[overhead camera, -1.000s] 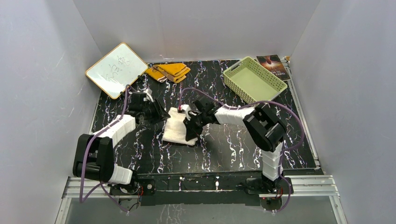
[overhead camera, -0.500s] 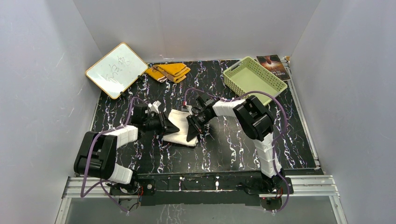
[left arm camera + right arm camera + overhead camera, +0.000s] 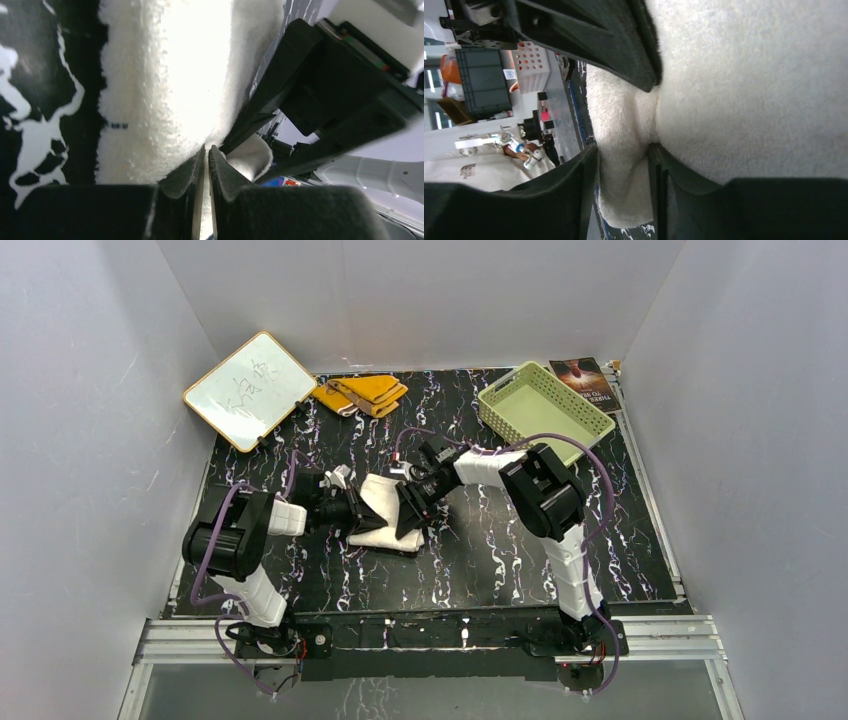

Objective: Roll the towels
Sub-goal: Roll the towel at the center of the board.

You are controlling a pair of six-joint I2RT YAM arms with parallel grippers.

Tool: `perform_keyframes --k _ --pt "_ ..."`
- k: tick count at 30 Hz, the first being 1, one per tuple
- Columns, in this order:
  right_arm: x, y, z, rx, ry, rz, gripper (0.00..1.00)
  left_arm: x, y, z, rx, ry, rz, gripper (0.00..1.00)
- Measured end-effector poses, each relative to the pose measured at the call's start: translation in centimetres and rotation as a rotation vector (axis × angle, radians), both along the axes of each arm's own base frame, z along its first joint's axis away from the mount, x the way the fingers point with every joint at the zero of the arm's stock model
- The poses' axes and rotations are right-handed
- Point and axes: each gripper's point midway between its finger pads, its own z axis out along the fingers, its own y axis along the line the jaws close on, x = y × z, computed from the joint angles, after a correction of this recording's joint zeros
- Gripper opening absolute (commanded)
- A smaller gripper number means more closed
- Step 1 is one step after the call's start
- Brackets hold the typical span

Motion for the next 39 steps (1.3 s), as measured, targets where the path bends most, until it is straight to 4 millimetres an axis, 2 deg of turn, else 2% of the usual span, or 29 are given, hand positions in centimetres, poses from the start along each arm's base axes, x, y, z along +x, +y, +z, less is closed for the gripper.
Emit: perform_keyframes --k 2,5,11,14,19,21,23,29,34,36,39 --pt "0.4 0.0 0.4 -0.013 -0.022 -0.013 0.56 0.5 0.1 -0.4 0.018 -0.011 0.0 0.07" --pt "1.7 -0.1 1.1 -0.061 -0.161 -0.043 0.57 0.8 0.0 -0.6 0.021 -0.014 -0.002 0.07" --pt "5.2 -1.6 2.4 -0.205 -0.658 -0.09 0.58 1.2 0.0 -0.7 0.037 -0.018 -0.017 0.07" --pt "4.5 -1.4 3.8 -0.212 -0.884 -0.047 0.59 1.2 0.0 -0.8 0.046 -0.018 -0.026 0.07" --pt "0.4 0.5 4.7 -0.094 -1.131 0.108 0.62 1.2 0.0 -0.8 0.052 -0.016 -0.034 0.07" --pt "-0.7 0.8 4.3 -0.054 -1.184 0.168 0.62 1.2 0.0 -0.9 0.053 -0.014 -0.036 0.07" --pt "-0.9 1.0 3.9 -0.039 -1.215 0.201 0.62 1.2 0.0 -0.9 0.055 -0.013 -0.039 0.07" --pt "0.0 1.6 3.3 -0.019 -1.29 0.247 0.61 1.2 0.0 -0.9 0.06 -0.011 -0.047 0.07" --pt "0.4 2.1 2.2 -0.018 -1.303 0.281 0.57 1.2 0.0 -0.9 0.066 -0.01 -0.054 0.07" --pt "0.5 2.4 1.5 -0.02 -1.3 0.293 0.54 1.2 0.0 -0.9 0.067 -0.008 -0.055 0.07" --pt "0.3 2.4 1.2 -0.022 -1.297 0.305 0.42 1.2 -0.1 -0.9 0.061 -0.003 -0.059 0.07"
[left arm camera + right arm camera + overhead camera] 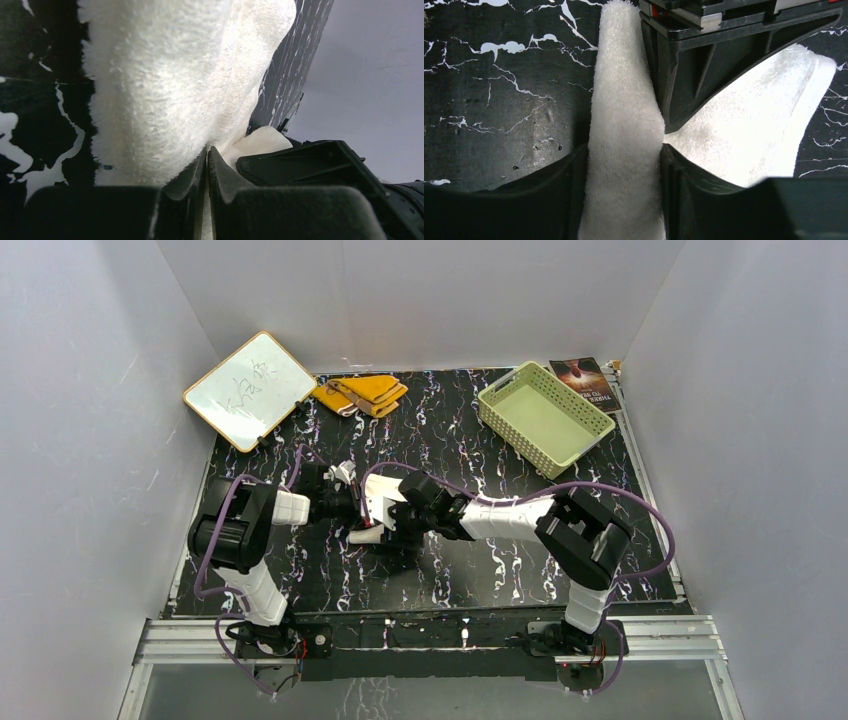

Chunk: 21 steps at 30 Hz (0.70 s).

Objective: Roll the towels
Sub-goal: Roll the towel at the center of the board.

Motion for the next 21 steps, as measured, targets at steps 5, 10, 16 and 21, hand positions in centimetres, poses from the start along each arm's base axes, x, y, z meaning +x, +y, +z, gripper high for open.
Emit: perform_keyframes --k 5,10,16,21 --pt "0.1 0.0 0.0 0.0 0.004 -0.01 0.27 -0.1 -0.2 0.1 -0.026 0.028 -0.003 0.14" --pt "-0.2 -0.1 -0.4 0.024 0.022 -0.028 0.16 0.5 0.8 0.4 -0.026 0.064 0.053 0.22" --pt "-1.2 -0.6 -0.4 0.078 0.091 -0.035 0.16 2.9 6.6 1.4 0.031 0.052 0.274 0.23" --pt "-1.6 -1.1 0.0 0.143 0.25 -0.054 0.17 4.5 9.0 4.3 0.103 -0.026 0.322 0.24"
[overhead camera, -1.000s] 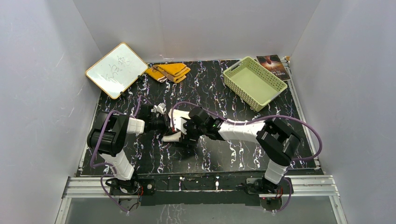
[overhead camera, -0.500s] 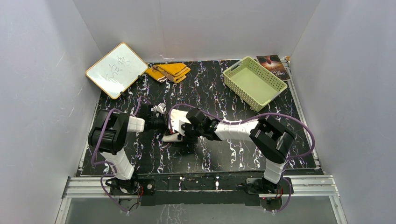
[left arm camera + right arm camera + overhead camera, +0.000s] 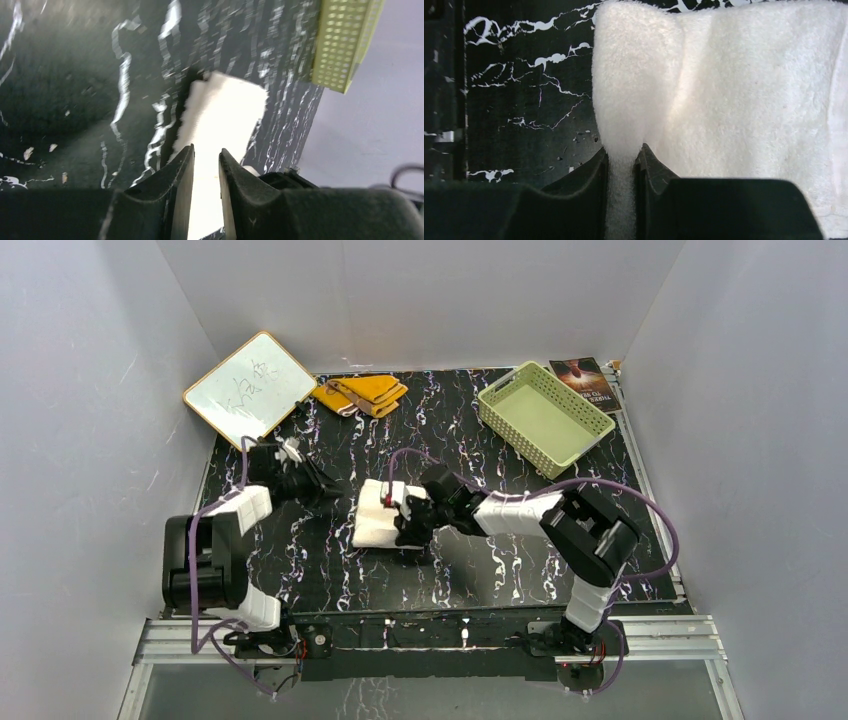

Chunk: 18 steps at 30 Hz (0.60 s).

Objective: Roll the towels
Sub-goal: Roll the towel at the center of the board.

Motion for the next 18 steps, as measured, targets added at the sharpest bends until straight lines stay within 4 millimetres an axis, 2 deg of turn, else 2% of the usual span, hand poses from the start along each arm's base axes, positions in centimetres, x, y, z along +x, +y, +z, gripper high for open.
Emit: perform_keyframes --k 5,8,12,16,18 --pt "1.7 -0.1 0.4 0.06 0.226 -0.036 0.19 2.2 0.2 6.8 0.047 -0.232 -0.068 0.22" --pt "3.4 0.2 0.7 0.087 0.337 -0.062 0.22 2.0 -0.5 8.8 0.04 -0.312 -0.126 0.2" --pt "5.0 0.1 0.6 0.127 0.549 -0.115 0.23 0.0 -3.0 8.2 0.0 -0.308 -0.227 0.17" --pt "5.3 -0.6 -1.0 0.138 0.756 -0.173 0.26 -3.0 -6.1 6.0 -0.079 -0.245 -0.295 0.15" --pt "5.4 -0.7 -1.1 0.156 0.839 -0.185 0.26 -4.3 -7.4 4.7 -0.126 -0.199 -0.311 0.15"
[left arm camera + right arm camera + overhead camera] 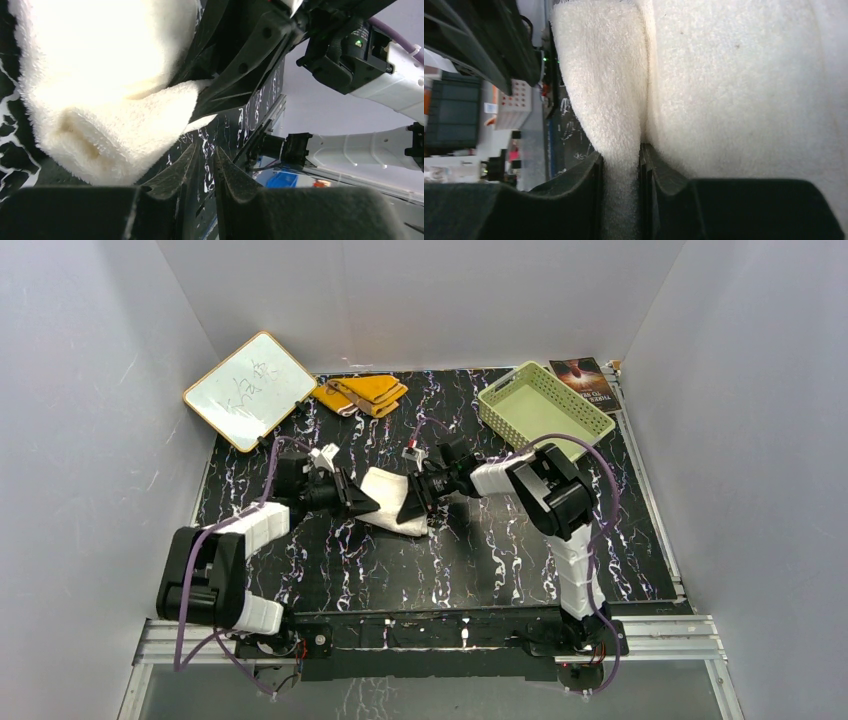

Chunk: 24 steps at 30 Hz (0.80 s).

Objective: Roll the towels
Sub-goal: Roll the towel at the center of the board.

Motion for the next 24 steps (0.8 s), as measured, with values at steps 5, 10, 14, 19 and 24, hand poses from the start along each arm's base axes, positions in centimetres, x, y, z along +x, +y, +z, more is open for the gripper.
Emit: perform_keyframes --k 5,10,14,19,24 --pt "-0.1 0.2 0.1 0.015 0.129 -0.025 0.34 0.1 -1.0 -2.6 -0.038 0.08 0.01 0.12" --pt "-0.2 0.2 0.4 0.01 0.187 -0.037 0.49 1.6 -1.1 -5.6 -0.017 0.121 0.029 0.1" --pt "0.1 0.5 1.1 -0.021 0.146 -0.039 0.64 3.2 -1.3 -7.0 -0.011 0.135 0.03 0.09" --pt "2.3 0.6 2.4 -0.161 -0.213 -0.123 0.68 4.9 -1.4 -6.9 0.014 0.092 0.024 0.1" --pt "3.6 -0.2 6.3 -0.225 -0.7 -0.171 0.69 4.9 -1.4 -7.0 0.031 0.084 0.008 0.1"
